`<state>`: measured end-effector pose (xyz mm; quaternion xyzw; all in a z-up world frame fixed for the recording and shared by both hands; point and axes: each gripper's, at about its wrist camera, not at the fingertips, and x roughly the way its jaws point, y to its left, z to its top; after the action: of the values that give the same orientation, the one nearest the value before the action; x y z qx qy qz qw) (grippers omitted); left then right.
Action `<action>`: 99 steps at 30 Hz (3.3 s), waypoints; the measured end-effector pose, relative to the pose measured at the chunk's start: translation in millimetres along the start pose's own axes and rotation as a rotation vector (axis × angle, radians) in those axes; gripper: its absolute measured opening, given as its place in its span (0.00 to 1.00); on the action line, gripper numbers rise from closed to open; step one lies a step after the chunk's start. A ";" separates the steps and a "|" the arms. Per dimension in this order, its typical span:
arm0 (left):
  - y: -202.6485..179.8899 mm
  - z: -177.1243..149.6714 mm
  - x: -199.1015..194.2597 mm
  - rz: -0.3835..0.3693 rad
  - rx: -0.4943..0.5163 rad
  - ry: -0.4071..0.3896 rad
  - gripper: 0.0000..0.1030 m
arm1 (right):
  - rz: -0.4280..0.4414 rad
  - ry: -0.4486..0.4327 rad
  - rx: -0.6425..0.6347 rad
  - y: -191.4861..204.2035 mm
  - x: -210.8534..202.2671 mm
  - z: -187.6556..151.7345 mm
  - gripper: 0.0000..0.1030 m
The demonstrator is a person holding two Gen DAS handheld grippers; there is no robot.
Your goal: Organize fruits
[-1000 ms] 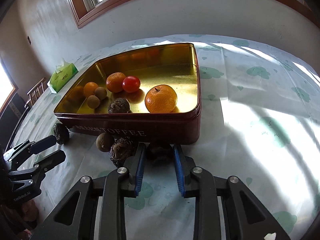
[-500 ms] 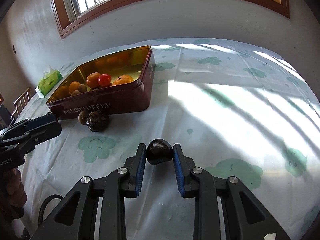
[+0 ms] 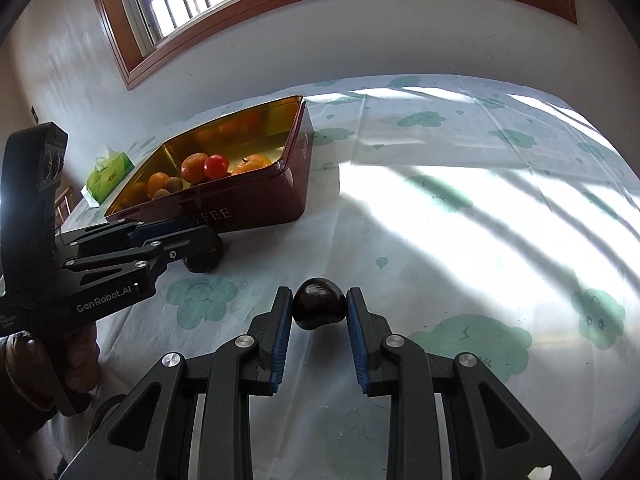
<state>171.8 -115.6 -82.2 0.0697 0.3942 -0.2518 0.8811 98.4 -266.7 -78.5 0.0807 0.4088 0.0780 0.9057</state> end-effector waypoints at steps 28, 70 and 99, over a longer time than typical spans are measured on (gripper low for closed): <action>32.6 -50.7 -69.1 0.055 -0.172 -0.030 0.36 | -0.023 0.017 -0.001 19.0 -0.3 -3.9 0.25; 68.9 -74.9 -69.7 0.247 -0.282 -0.020 0.36 | -0.038 0.032 -0.037 73.7 9.2 -21.1 0.25; 66.0 -74.2 -69.4 0.296 -0.267 -0.011 0.36 | -0.038 0.032 -0.037 73.5 9.3 -20.8 0.25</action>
<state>116.8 -7.7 -87.0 0.0080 0.4045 -0.0653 0.9122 83.3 -191.4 -83.4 0.0548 0.4233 0.0695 0.9016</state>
